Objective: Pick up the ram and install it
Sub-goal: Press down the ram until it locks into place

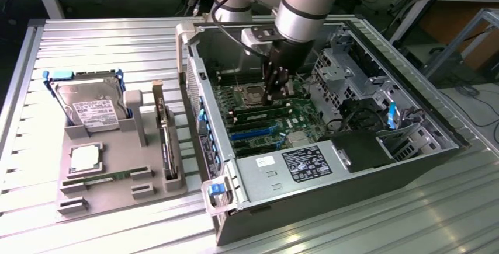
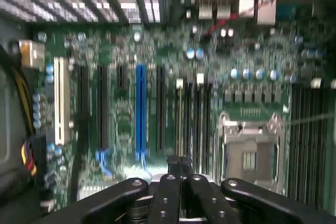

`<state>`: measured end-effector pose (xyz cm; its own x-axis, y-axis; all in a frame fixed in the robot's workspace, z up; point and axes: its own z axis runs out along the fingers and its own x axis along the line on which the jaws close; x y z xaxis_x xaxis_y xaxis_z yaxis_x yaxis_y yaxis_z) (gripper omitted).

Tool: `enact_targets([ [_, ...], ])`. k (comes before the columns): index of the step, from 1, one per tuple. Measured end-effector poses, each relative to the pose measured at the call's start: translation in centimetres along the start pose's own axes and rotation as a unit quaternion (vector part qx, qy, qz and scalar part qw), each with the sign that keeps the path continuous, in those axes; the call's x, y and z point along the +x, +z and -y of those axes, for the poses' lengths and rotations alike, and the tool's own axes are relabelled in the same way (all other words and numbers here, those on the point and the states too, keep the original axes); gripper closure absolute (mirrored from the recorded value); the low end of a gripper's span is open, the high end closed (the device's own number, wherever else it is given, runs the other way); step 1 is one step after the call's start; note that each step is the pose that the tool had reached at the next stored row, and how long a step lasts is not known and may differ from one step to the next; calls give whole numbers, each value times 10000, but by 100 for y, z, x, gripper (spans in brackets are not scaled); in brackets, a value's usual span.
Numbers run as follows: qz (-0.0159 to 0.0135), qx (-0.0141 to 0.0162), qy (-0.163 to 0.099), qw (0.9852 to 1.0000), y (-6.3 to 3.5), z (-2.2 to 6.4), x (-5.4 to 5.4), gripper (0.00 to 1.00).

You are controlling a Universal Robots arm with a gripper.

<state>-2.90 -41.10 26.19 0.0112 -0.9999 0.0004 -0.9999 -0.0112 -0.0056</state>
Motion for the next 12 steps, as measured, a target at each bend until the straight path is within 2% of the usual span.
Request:
enact_targets([
  [1, -1, 99, -1, 10000, 0, 20, 0, 90],
  [2, -1, 165, 0, 9999, -2, 80, 1, 90],
  [4, -2, 164, 0, 9999, -96, 194, 2, 90],
  [6, -2, 163, 0, 9999, -261, 369, 4, 90],
  [7, -2, 163, 0, 9999, -320, 414, 4, 90],
  [11, -39, 162, 97, 9998, -572, 423, -16, 90],
  [12, -46, 156, 120, 9998, -601, 424, -19, 90],
])
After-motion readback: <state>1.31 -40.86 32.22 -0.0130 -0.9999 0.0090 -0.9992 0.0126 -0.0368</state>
